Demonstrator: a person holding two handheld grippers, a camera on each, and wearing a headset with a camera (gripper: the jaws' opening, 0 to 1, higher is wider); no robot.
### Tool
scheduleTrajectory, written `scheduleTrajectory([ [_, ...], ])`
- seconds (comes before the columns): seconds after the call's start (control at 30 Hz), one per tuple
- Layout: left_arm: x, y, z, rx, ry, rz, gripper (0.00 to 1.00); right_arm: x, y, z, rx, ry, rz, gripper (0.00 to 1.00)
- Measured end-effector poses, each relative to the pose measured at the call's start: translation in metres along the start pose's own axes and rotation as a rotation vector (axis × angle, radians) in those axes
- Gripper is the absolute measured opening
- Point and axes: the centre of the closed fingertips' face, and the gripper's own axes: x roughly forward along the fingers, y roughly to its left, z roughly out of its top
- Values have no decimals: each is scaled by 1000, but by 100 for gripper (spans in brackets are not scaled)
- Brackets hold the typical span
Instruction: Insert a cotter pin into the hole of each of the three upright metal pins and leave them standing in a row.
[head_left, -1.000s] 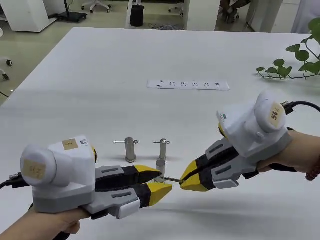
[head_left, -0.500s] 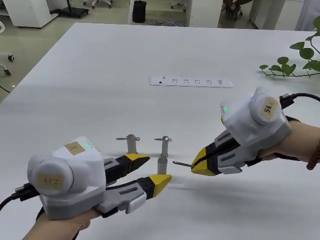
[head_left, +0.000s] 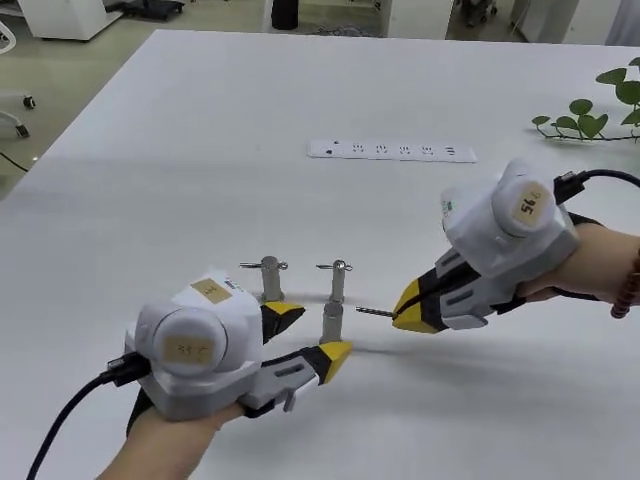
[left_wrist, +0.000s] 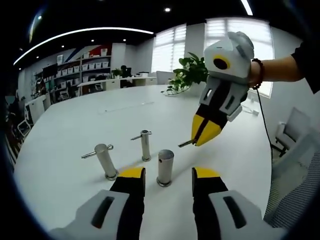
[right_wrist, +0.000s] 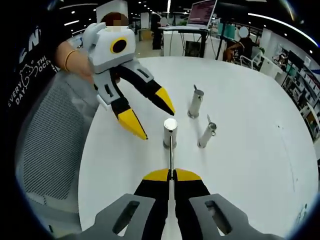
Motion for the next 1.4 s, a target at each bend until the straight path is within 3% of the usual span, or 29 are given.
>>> scheduleTrajectory([
  [0.83,29,6,-15,-59,55,21,20,15,-2,2,-23,25,35,0],
  [1.13,33,7,-15,-66,49,24,12,15,-2,3,-25,29,38,0],
  [1.4,34,7,-16,-51,44,22,11,15,-3,10,-33,16,43,0],
])
